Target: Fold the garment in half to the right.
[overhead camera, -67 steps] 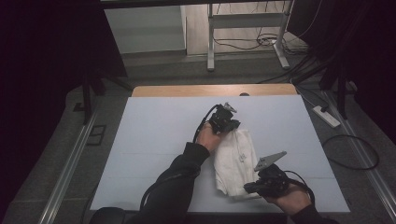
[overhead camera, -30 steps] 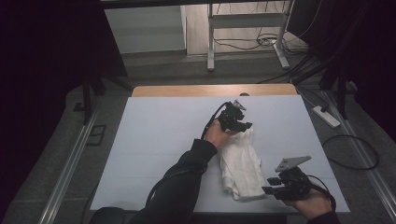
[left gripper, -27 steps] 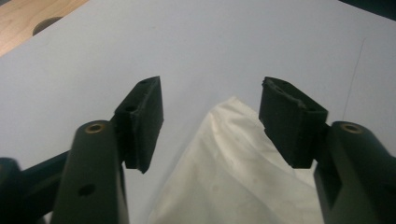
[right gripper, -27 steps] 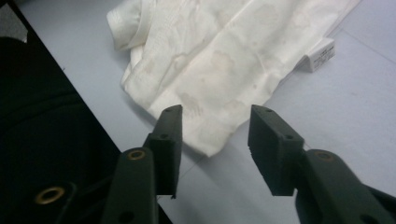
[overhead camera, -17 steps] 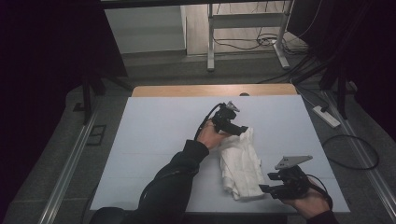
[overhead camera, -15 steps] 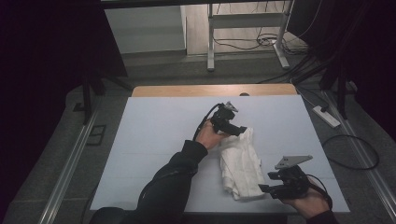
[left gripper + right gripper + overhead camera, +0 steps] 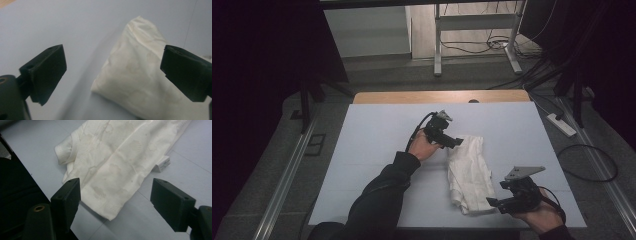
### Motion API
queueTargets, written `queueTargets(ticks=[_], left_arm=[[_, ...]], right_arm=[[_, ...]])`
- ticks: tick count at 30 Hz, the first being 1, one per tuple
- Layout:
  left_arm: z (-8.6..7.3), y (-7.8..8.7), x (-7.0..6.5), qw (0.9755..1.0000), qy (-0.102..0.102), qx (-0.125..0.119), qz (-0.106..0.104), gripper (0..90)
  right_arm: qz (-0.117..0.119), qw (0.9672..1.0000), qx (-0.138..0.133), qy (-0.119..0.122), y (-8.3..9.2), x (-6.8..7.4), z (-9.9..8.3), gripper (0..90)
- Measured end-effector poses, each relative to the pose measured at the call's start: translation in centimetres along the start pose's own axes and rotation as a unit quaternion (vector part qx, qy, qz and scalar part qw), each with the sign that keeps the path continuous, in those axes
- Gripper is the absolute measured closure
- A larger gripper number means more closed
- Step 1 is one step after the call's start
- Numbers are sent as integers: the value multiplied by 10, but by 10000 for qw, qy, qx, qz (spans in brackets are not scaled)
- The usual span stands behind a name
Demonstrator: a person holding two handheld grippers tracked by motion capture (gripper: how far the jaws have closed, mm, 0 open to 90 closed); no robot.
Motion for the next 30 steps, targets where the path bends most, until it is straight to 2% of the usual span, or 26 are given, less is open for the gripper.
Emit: queueTargets(ticks=[8,15,24,28,30], left_arm=[[-20,16,10,9999,66,67,97,8],[-34,30,17,9996,91,-54,245,0],[-50,45,25,9996,124,-100,223,0],[-56,52,27,9997,203,-91,83,0],[-60,54,27,9997,214,-30,86,0]], right_arm=[[-38,10000,-36,-33,-1,-1,2,181],[-70,9999,-101,-78,-1,-2,3,144],[-31,9998,-128,-170,-2,-4,2,92],[26,9996,-182,-220,-1,-6,2,73],[5,9997,-189,-182,-1,-6,2,58]])
Point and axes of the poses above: each handheld gripper's, and its own axes: y roughly backward along the jaws, z roughly out of its top, x roughly to its left, the point moved 2 cm from there along -y, roughly forward along the jaws
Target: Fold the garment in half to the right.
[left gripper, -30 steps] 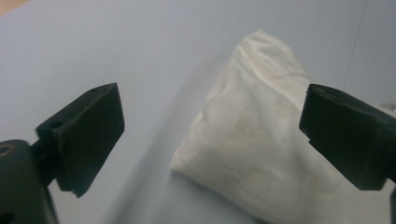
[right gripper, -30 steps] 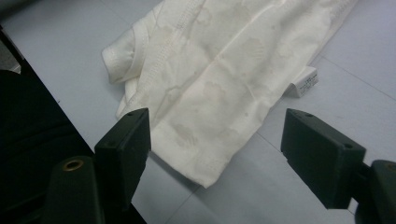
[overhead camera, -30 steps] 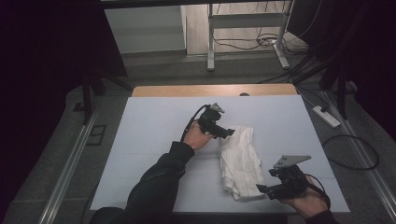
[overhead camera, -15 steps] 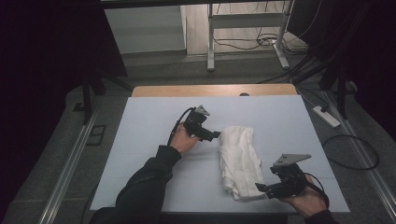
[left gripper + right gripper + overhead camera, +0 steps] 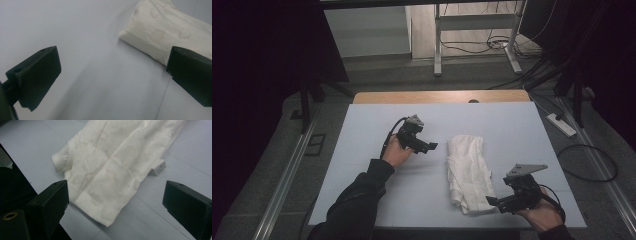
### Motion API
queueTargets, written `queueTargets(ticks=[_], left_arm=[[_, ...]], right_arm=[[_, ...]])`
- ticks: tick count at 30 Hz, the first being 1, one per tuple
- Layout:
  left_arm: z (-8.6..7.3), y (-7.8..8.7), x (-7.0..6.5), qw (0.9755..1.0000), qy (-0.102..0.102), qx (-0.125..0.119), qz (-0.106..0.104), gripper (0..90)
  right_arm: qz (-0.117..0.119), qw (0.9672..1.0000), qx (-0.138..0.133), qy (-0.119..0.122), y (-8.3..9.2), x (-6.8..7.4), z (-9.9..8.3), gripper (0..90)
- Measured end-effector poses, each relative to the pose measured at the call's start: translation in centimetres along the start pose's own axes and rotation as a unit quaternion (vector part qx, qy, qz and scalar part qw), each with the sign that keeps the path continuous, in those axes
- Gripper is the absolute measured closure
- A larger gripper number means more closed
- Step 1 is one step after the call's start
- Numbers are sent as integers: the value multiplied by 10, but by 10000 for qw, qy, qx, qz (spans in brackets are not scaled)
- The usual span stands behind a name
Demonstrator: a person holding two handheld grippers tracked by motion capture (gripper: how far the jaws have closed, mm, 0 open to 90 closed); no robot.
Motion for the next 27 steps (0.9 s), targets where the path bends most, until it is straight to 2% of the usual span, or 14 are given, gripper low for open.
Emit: queueTargets(ticks=[9,21,27], left_arm=[[-19,23,1,9999,134,14,73,0],[-46,51,0,9993,343,0,171,0],[-53,61,-7,9992,312,25,232,0]], right_arm=[[-149,9999,-56,23,0,-3,-1,11],[-317,9995,-77,9,0,-10,-5,0],[-399,9991,-125,4,1,-13,-6,0]])
Point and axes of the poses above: each handheld gripper's, and its own axes: y roughly backward along the jaws, z roughly out of its top, x roughly to its left, the point moved 2 cm from there along -y, roughly forward along the jaws
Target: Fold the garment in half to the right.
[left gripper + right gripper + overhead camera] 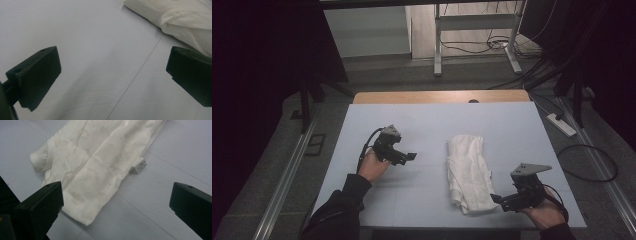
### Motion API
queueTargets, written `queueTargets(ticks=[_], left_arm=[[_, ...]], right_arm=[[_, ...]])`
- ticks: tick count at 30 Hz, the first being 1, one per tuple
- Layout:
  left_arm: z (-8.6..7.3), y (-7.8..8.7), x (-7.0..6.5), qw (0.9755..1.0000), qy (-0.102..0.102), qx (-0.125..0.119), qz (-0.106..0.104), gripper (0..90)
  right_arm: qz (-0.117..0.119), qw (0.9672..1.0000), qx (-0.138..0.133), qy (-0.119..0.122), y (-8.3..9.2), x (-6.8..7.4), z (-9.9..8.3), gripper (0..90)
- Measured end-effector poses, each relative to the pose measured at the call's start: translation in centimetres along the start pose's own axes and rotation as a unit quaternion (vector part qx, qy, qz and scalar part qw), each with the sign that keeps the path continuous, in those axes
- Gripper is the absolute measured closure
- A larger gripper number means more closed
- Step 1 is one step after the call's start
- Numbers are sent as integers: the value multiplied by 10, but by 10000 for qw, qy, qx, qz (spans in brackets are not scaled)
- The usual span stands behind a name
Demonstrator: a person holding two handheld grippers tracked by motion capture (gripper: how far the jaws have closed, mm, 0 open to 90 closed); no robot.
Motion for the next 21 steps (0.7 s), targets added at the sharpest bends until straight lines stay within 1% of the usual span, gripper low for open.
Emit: queueTargets(ticks=[2,7,12,19,21], left_arm=[[-2,4,-1,10000,-12,-10,16,0],[-7,13,-4,10000,72,-62,-8,0],[-12,22,-7,9998,136,-119,27,0],[-19,34,-12,9997,159,-143,120,0],[-21,37,-13,9997,173,-153,116,0]], right_arm=[[-20,10000,-31,12,0,0,0,0],[-43,10000,-52,24,1,-1,0,0],[-36,10000,-91,3,1,-3,0,0],[-87,9999,-123,80,2,-2,0,0],[-96,9998,-134,75,2,-2,0,0]])
Point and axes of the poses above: each handheld gripper's, and its own axes: y roughly backward along the jaws, z roughly out of its top, x roughly to its left, the point moved 2 cm from there along -y, roughly forward along the jaws
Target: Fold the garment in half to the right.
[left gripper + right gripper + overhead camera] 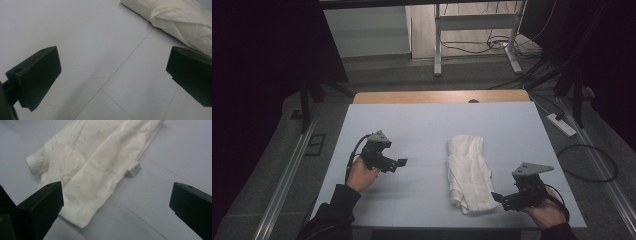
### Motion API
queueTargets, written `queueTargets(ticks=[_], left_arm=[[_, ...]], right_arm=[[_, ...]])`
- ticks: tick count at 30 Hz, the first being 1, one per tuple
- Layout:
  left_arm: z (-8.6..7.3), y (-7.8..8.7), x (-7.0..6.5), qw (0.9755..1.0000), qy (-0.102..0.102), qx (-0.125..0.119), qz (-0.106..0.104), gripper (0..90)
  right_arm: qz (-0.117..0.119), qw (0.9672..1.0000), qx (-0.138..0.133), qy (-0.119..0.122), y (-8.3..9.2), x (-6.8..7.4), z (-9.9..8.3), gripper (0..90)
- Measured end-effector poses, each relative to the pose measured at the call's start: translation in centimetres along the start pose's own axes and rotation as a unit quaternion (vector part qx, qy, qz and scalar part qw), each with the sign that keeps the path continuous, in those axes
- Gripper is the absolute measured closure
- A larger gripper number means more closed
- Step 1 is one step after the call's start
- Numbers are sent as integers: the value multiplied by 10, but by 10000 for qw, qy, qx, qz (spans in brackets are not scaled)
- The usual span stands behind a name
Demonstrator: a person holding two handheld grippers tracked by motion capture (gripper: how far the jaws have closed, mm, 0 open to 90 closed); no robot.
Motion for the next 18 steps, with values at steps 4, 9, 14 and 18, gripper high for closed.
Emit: queueTargets(ticks=[4,9,14,18], left_arm=[[-4,5,-2,10000,24,-4,40,0],[-8,12,-6,9999,16,4,121,0],[-12,20,-9,9998,69,-24,179,0],[-16,27,-11,9997,115,-59,224,0]], right_arm=[[-23,10000,17,2,0,0,0,0],[-38,10000,23,29,0,0,-1,0],[-55,9999,-7,118,0,1,0,0],[-57,9999,-15,133,1,1,0,0]])
Point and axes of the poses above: each handheld gripper's, and its own axes: y roughly backward along the jaws, z roughly out of its top, x roughly to its left, the point moved 2 cm from there along -y, roughly forward along the jaws
